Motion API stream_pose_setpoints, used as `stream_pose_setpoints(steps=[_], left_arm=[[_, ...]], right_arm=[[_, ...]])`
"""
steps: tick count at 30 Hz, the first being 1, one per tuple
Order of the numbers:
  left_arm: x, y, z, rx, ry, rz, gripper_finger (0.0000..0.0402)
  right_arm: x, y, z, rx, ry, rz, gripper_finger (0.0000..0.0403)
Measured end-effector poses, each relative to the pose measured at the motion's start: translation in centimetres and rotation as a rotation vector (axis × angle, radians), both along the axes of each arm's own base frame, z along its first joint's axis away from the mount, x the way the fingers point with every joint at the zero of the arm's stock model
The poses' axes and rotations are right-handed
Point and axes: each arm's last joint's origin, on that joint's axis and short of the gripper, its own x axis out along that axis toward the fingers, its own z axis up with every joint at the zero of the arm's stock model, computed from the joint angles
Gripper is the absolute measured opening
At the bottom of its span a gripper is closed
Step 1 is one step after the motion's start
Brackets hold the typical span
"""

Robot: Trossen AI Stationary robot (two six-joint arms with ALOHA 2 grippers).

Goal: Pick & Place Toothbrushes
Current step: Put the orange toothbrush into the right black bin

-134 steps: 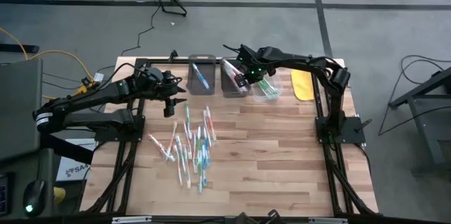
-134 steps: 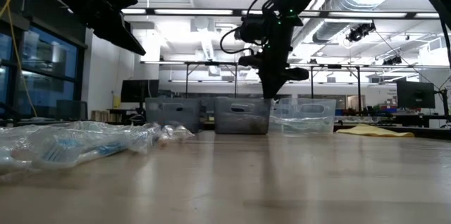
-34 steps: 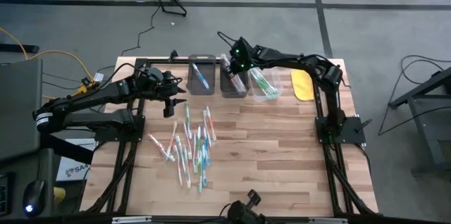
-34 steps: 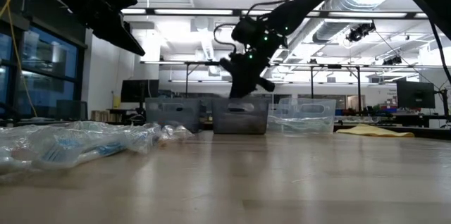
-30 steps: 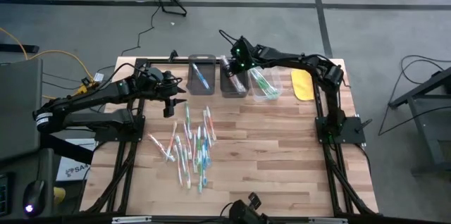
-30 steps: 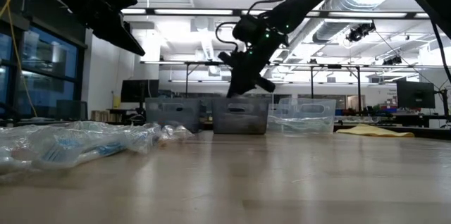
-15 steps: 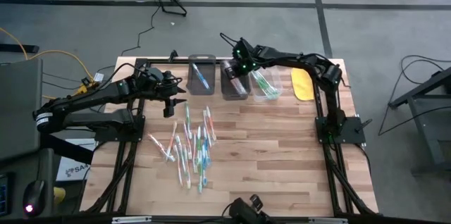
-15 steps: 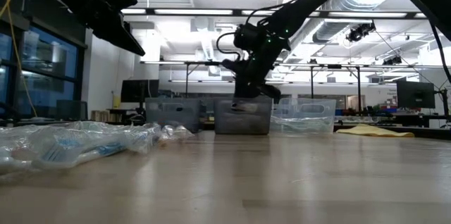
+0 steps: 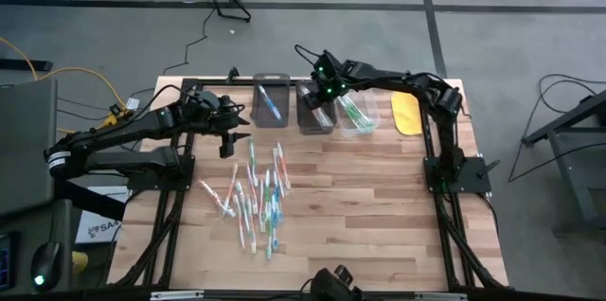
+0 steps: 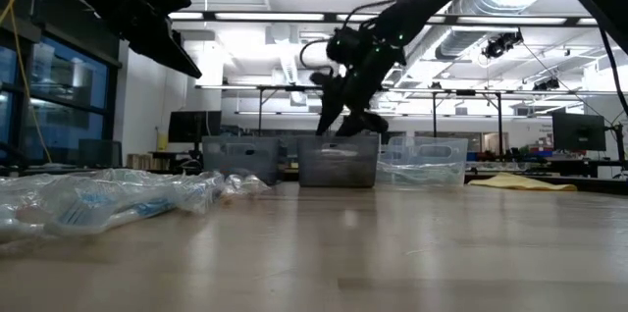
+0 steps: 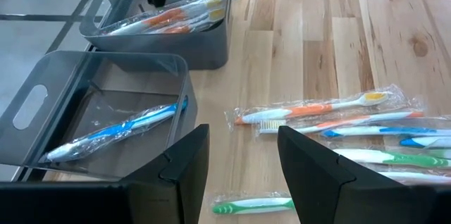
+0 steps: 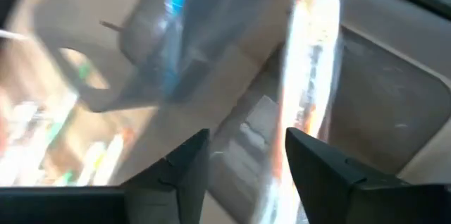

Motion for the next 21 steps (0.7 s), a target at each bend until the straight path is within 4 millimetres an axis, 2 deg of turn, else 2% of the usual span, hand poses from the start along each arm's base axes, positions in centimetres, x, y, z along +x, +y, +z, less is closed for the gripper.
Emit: stream_pose_setpoints(steps=[4, 7, 12, 16, 21], left_arm=[[0.0, 0.0, 0.0, 0.001, 0.000, -0.001, 0.0163], [0.0, 0.0, 0.0, 0.000, 0.000, 0.000, 0.0163], [0.0, 0.0, 0.0, -0.007, 0.002, 0.004, 0.0163], [0.0, 0.0, 0.0, -0.005, 0.003, 0.002, 0.0163], [-0.1, -0.1, -0.2, -0.022, 0.016, 0.009, 0.0163]], right_arm=[[-0.5, 0.9, 2.1, -0.032, -0.011, 0.023, 0.0192], [-0.7, 2.3, 3.6, -0.081, 0.004, 0.055, 0.0187], [-1.0, 5.8, 6.4, -0.230, 0.078, 0.128, 0.0176], [-1.0, 9.3, 7.8, -0.346, 0.132, 0.203, 0.0168], [-2.6, 12.7, 7.5, -0.429, 0.082, 0.293, 0.0158]])
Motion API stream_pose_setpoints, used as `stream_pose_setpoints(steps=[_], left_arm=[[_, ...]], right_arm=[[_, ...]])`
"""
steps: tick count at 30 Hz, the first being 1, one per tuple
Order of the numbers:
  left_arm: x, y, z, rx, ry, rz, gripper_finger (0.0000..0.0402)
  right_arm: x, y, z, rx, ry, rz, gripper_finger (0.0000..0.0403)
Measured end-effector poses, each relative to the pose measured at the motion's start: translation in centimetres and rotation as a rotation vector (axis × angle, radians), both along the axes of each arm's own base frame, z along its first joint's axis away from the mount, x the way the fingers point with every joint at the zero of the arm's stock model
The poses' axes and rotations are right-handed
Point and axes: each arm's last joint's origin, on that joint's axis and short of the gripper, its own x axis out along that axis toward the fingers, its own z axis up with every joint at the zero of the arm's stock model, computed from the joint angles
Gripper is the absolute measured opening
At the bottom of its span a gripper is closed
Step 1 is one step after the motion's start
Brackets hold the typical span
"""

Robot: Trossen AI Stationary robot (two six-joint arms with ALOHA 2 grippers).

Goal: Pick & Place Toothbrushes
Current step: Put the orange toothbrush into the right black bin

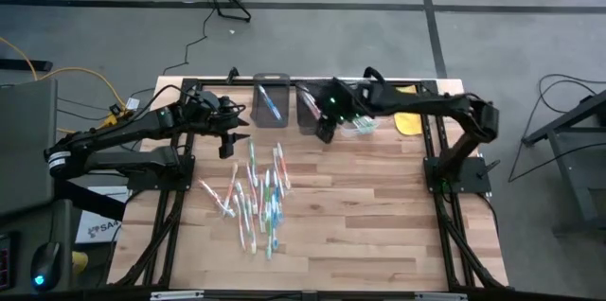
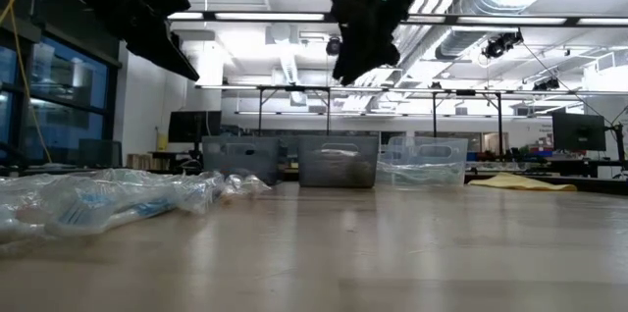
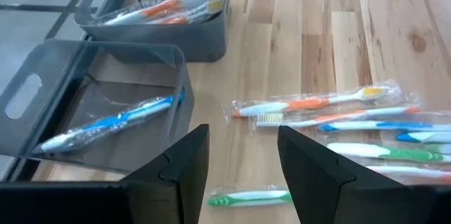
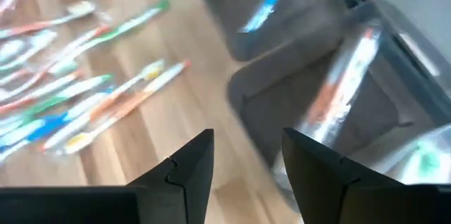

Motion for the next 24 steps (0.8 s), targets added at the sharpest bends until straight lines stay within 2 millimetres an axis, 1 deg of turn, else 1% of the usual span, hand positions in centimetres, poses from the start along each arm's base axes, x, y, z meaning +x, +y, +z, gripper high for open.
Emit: stream_pose_setpoints(steps=[2, 5, 7, 10, 13, 16, 20, 22, 24], left_arm=[[0.0, 0.0, 0.0, -0.007, -0.006, 0.006, 0.0163], [0.0, 0.0, 0.0, -0.006, -0.007, 0.006, 0.0163], [0.1, 0.0, 0.0, -0.010, -0.003, 0.007, 0.0163], [0.3, 0.1, -0.2, -0.027, 0.010, 0.014, 0.0163], [0.4, 0.2, -0.2, -0.023, 0.030, 0.006, 0.0163], [0.4, 0.2, -0.2, 0.017, 0.098, -0.047, 0.0163], [0.1, -0.3, -0.6, -0.015, 0.256, -0.111, 0.0163], [-0.3, -1.0, -1.1, -0.048, 0.368, -0.167, 0.0163], [-0.3, -1.7, -1.5, -0.066, 0.440, -0.225, 0.0163]], right_arm=[[-1.3, 1.1, -1.1, -0.007, -0.011, 0.020, 0.0153], [-2.7, 2.6, -1.9, -0.044, -0.108, 0.074, 0.0148], [-3.6, 3.9, -2.7, -0.058, -0.121, 0.131, 0.0146], [-4.5, 5.6, -3.7, -0.064, -0.132, 0.210, 0.0146], [-4.6, 7.5, -4.3, -0.092, -0.154, 0.293, 0.0146], [-4.7, 9.3, -5.1, -0.123, -0.164, 0.384, 0.0146], [-5.1, 11.3, -6.4, -0.152, -0.187, 0.480, 0.0146], [-5.8, 11.9, -7.0, -0.148, -0.194, 0.501, 0.0146], [-6.4, 12.1, -7.4, -0.145, -0.228, 0.498, 0.0146]])
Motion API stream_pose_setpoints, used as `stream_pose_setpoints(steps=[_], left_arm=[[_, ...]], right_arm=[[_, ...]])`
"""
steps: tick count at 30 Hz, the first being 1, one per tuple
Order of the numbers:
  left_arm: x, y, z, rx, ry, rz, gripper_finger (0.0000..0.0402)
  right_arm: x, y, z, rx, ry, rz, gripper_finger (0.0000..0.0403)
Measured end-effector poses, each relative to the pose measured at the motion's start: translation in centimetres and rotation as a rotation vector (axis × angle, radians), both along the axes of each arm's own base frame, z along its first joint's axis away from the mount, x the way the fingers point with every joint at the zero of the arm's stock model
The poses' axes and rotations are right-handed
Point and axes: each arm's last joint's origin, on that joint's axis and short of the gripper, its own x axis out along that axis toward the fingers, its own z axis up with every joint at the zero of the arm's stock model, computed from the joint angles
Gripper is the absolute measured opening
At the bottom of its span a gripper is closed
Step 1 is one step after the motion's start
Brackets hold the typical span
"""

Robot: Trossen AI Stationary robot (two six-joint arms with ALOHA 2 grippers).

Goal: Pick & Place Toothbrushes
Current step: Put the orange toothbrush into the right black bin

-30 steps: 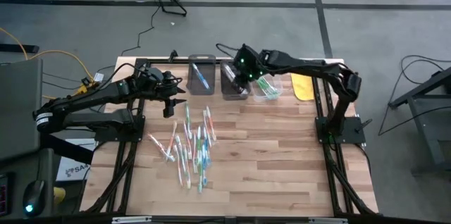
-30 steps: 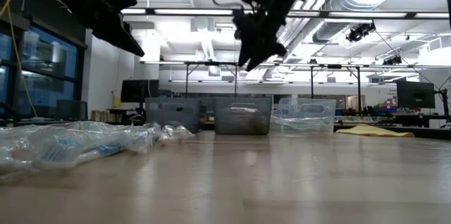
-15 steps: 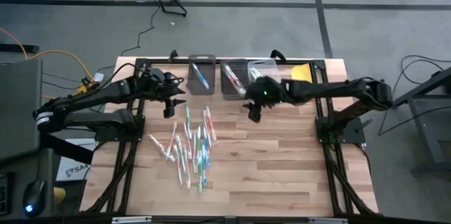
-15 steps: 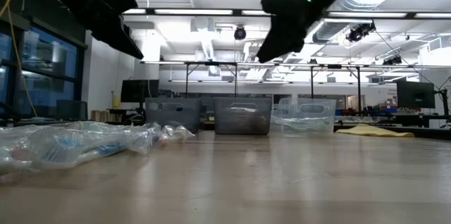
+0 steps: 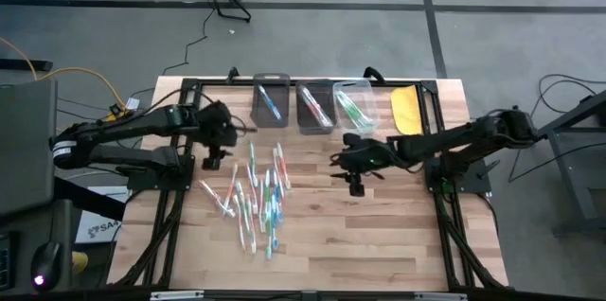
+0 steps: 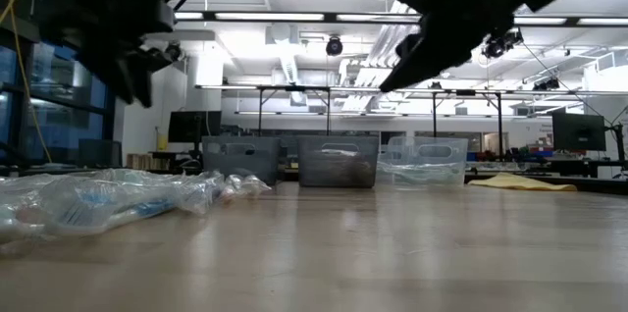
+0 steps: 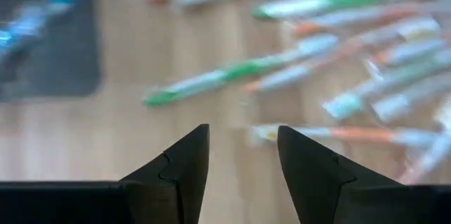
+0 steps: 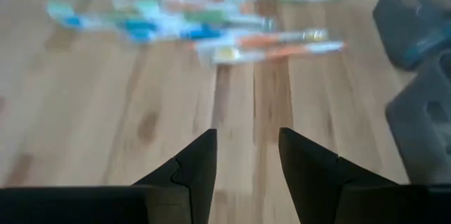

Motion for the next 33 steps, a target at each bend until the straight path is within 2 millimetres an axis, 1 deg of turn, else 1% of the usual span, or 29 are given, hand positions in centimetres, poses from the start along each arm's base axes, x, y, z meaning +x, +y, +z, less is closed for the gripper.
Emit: stream_pose_setpoints(steps=[2, 4, 8, 10, 12, 14, 16, 17, 19, 21, 23, 26, 30, 33], left_arm=[[0.3, -0.8, -0.3, -0.017, 0.035, -0.066, 0.0163], [0.8, -1.8, -0.4, -0.026, 0.036, -0.140, 0.0163], [1.9, -3.5, -1.1, -0.020, 0.088, -0.228, 0.0163], [2.7, -4.2, -1.2, 0.024, 0.104, -0.204, 0.0163], [4.3, -4.7, -0.7, 0.054, 0.047, -0.151, 0.0163], [5.8, -5.0, 0.2, 0.021, -0.025, -0.088, 0.0163], [7.2, -5.5, 1.3, -0.063, -0.075, -0.009, 0.0163], [7.4, -5.8, 1.5, -0.100, -0.041, 0.015, 0.0163], [7.6, -6.5, 1.4, -0.137, 0.081, 0.015, 0.0163], [7.2, -7.4, 1.2, -0.135, 0.226, 0.005, 0.0163], [6.9, -8.2, 0.8, -0.134, 0.373, 0.003, 0.0163], [6.4, -9.3, -0.3, -0.110, 0.550, -0.003, 0.0163], [6.4, -10.5, -1.7, -0.104, 0.636, -0.028, 0.0163], [6.6, -11.3, -2.8, -0.099, 0.655, -0.048, 0.0163]], right_arm=[[-0.5, 0.2, -0.3, 0.006, -0.049, -0.011, 0.0146], [-1.2, 0.4, -1.0, 0.002, -0.048, -0.033, 0.0146], [-2.1, 0.7, -1.0, -0.005, -0.093, -0.081, 0.0146], [-2.4, 0.7, -1.2, -0.006, -0.091, -0.111, 0.0146], [-2.5, 0.8, -1.4, -0.013, -0.087, -0.131, 0.0146], [-2.4, 0.8, -1.2, -0.017, -0.109, -0.139, 0.0146], [-2.4, 0.8, -1.1, -0.016, -0.117, -0.141, 0.0146], [-2.4, 0.8, -1.1, -0.015, -0.120, -0.140, 0.0146], [-2.4, 0.8, -1.1, -0.015, -0.120, -0.140, 0.0146], [-2.4, 0.9, -1.1, -0.014, -0.120, -0.137, 0.0146], [-2.4, 0.9, -1.1, -0.011, -0.120, -0.138, 0.0146], [-2.3, 1.1, -1.1, -0.009, -0.128, -0.132, 0.0146], [-2.3, 1.5, -1.0, -0.005, -0.144, -0.115, 0.0146], [-2.3, 1.8, -0.9, -0.009, -0.147, -0.101, 0.0146]])
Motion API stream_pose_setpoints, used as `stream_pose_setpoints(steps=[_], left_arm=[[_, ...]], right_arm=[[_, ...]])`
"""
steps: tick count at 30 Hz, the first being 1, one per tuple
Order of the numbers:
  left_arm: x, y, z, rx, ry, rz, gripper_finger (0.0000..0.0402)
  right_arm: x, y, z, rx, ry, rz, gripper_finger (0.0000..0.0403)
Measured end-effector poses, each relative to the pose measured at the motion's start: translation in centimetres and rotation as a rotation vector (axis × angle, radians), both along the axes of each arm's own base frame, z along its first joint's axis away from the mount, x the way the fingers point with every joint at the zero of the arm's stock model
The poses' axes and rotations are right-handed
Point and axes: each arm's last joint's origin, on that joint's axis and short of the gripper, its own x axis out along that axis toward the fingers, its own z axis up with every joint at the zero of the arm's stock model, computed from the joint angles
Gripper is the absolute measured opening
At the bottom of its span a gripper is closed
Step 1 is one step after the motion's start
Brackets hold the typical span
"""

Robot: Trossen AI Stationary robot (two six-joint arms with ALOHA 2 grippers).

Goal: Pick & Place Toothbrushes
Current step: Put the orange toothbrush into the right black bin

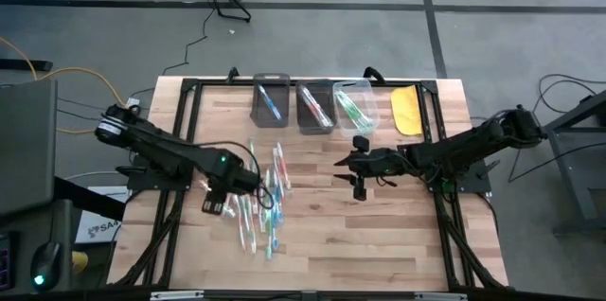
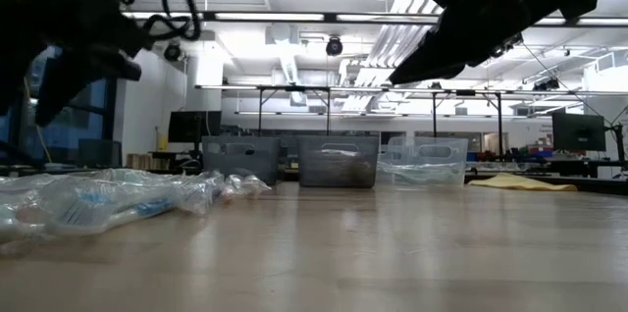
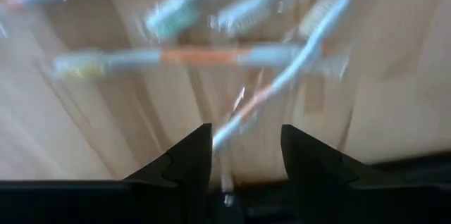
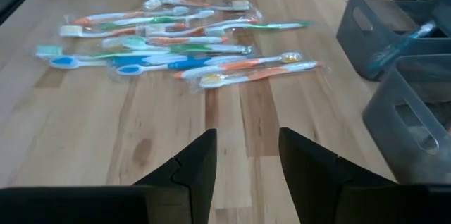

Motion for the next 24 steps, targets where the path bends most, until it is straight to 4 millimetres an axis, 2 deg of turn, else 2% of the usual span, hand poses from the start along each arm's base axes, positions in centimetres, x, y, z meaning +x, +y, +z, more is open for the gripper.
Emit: stream_pose_setpoints(steps=[13, 24], left_arm=[[-1.9, -2.0, -4.2, 0.036, 0.118, -0.063, 0.0163], [-2.7, -1.6, -5.9, 0.111, 0.087, -0.059, 0.0163]], right_arm=[[-0.1, 1.1, 0.1, 0.005, -0.016, 0.042, 0.0146], [0.0, 1.1, 0.4, 0.011, -0.045, 0.041, 0.0146]])
